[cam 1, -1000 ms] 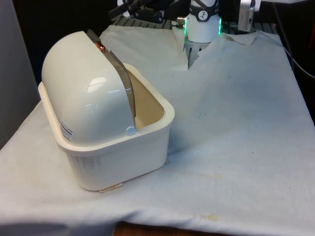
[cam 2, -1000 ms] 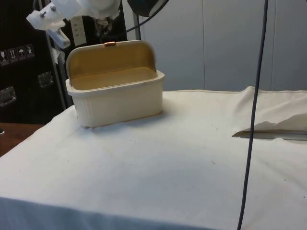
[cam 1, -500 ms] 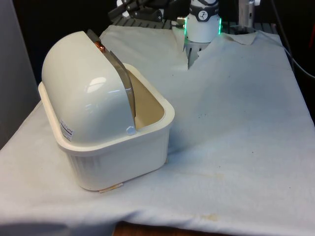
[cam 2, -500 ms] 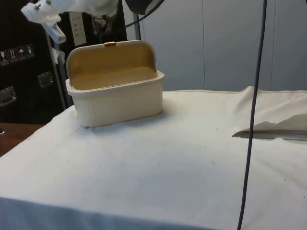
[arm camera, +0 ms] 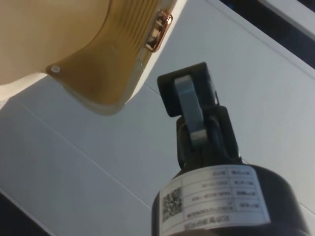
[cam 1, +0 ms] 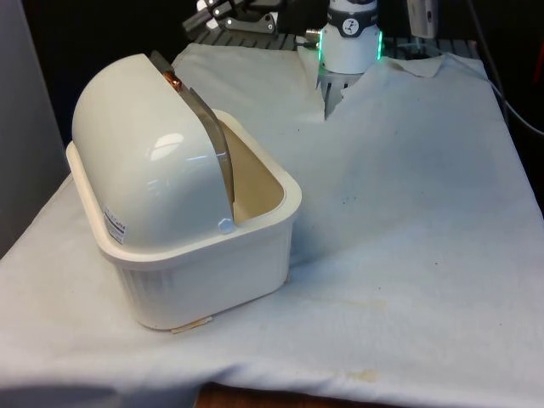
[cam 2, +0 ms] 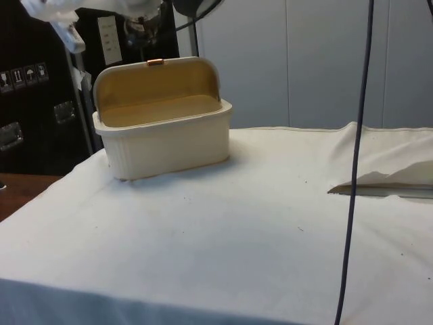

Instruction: Open the lid, then close it.

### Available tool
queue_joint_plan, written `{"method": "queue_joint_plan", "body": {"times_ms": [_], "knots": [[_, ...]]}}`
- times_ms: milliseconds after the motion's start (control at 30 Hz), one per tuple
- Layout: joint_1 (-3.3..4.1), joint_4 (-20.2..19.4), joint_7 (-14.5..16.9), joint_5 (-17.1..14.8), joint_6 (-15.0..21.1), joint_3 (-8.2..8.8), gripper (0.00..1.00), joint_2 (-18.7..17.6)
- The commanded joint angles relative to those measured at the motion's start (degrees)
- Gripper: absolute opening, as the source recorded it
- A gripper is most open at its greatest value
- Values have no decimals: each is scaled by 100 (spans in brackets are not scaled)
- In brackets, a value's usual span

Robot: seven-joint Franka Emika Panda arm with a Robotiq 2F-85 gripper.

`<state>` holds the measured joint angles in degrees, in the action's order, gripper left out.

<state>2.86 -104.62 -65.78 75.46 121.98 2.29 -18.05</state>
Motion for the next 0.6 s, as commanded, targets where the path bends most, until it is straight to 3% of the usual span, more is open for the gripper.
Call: {"method": "queue_joint_plan", "body": {"times_ms": [0, 67, 100, 133, 300, 367, 400, 567], "knots": [[-40, 46, -17, -80, 97, -6, 0, -34], [-40, 80, -57, -120, 132, 17, 0, -57], [0, 57, -63, -69, 63, 29, 0, -40], [-40, 97, -74, -143, 149, 29, 0, -63], [-52, 172, -189, -235, 275, 97, 0, -115], [-11, 143, -201, -189, 201, 115, 0, -97], [-52, 189, -229, -264, 315, 120, 0, -126], [-63, 258, -327, -367, 453, 195, 0, -166]]}}
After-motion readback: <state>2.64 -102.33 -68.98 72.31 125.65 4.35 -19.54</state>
